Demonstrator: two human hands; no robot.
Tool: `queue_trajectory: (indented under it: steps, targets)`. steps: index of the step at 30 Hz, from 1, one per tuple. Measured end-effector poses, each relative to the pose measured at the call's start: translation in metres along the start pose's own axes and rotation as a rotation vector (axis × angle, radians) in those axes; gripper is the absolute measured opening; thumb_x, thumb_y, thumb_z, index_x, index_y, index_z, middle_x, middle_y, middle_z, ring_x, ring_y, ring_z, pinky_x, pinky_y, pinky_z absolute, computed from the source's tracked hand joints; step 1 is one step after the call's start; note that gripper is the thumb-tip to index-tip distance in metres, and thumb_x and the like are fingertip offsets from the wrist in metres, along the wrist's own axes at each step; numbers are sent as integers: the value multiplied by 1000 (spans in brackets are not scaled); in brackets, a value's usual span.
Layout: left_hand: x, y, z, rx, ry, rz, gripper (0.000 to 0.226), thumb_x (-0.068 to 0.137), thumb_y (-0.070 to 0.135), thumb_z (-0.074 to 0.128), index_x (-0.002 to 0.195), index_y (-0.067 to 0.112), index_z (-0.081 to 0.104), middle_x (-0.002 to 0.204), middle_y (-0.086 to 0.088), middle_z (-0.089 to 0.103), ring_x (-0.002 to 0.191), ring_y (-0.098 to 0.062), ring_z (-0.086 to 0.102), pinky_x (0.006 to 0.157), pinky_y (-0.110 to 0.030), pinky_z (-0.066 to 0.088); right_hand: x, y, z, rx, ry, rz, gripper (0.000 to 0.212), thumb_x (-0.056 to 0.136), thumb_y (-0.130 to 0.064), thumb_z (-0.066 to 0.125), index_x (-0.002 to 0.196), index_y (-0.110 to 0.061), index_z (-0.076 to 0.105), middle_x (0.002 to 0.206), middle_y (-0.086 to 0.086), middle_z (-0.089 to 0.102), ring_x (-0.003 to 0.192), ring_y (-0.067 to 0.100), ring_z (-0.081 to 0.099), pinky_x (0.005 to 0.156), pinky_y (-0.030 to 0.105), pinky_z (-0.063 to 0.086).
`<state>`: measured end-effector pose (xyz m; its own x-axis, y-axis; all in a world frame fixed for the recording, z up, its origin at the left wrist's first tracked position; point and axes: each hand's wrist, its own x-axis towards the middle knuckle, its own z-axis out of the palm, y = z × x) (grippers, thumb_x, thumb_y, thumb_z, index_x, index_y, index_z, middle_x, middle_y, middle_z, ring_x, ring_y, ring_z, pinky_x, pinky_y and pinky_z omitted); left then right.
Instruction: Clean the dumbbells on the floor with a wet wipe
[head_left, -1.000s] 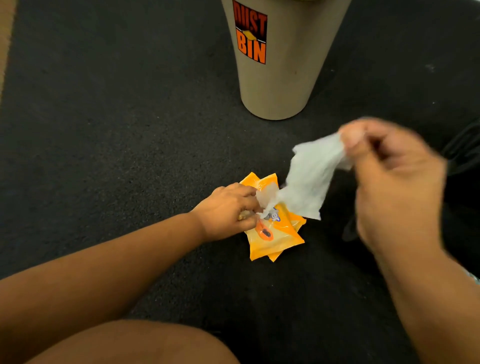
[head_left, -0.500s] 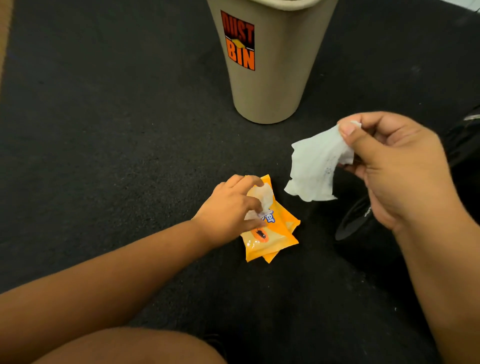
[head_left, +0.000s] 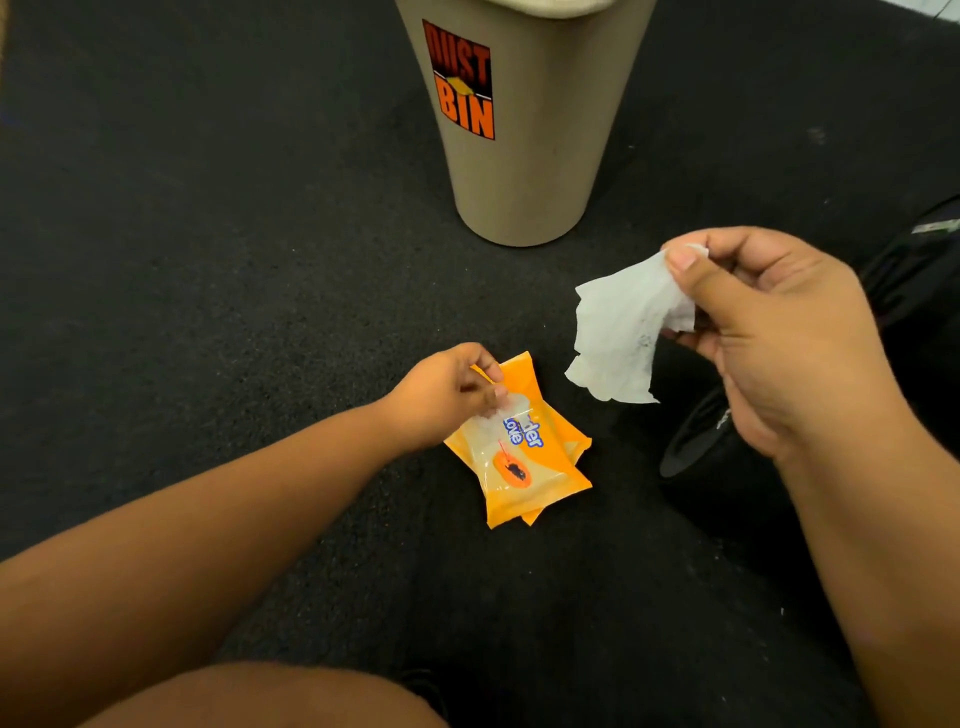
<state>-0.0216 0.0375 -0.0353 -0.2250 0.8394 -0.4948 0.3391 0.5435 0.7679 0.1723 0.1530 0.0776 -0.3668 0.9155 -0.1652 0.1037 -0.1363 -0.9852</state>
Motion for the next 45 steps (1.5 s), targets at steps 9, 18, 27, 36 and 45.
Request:
queue_trajectory:
  steps: [9, 18, 27, 36, 45]
  targets:
    - [-8, 18, 3, 539, 414, 274, 29, 83, 29, 72, 108, 30, 58, 112, 12, 44, 105, -10, 46, 86, -27, 45, -5, -34, -42, 70, -91, 55, 10, 92, -14, 60, 88, -16, 69, 84, 6, 72, 79, 18, 69, 74, 37, 55]
    - [-47, 250, 59, -230, -383, 234, 50, 73, 54, 61, 101, 14, 67, 99, -1, 71, 97, -18, 65, 90, -33, 50, -47, -99, -157, 7, -162, 157, 16, 91, -17, 58, 100, -5, 65, 89, 11, 69, 81, 20, 65, 78, 35, 54]
    - [-40, 345, 128, -287, -548, 302, 15, 95, 28, 55, 92, 14, 58, 95, -9, 64, 92, -23, 58, 95, -47, 47, -81, -97, -245, 350, 146, 221, 47, 87, -38, 59, 123, -7, 59, 112, 15, 68, 102, 29, 62, 97, 46, 47]
    - [-39, 337, 163, -580, -424, 193, 14, 96, 21, 54, 94, 8, 52, 100, -20, 67, 93, -27, 66, 85, -43, 56, -98, -80, -265, 138, 82, 294, 21, 70, -28, 76, 85, -16, 68, 100, 8, 71, 99, 23, 64, 100, 44, 43]
    - [-39, 318, 160, -769, -427, 206, 23, 86, 3, 63, 103, 12, 50, 85, -8, 65, 77, -16, 67, 73, -33, 56, -95, -70, -268, 167, 150, 231, 27, 71, -29, 73, 92, -16, 65, 96, 4, 72, 104, 24, 68, 95, 42, 48]
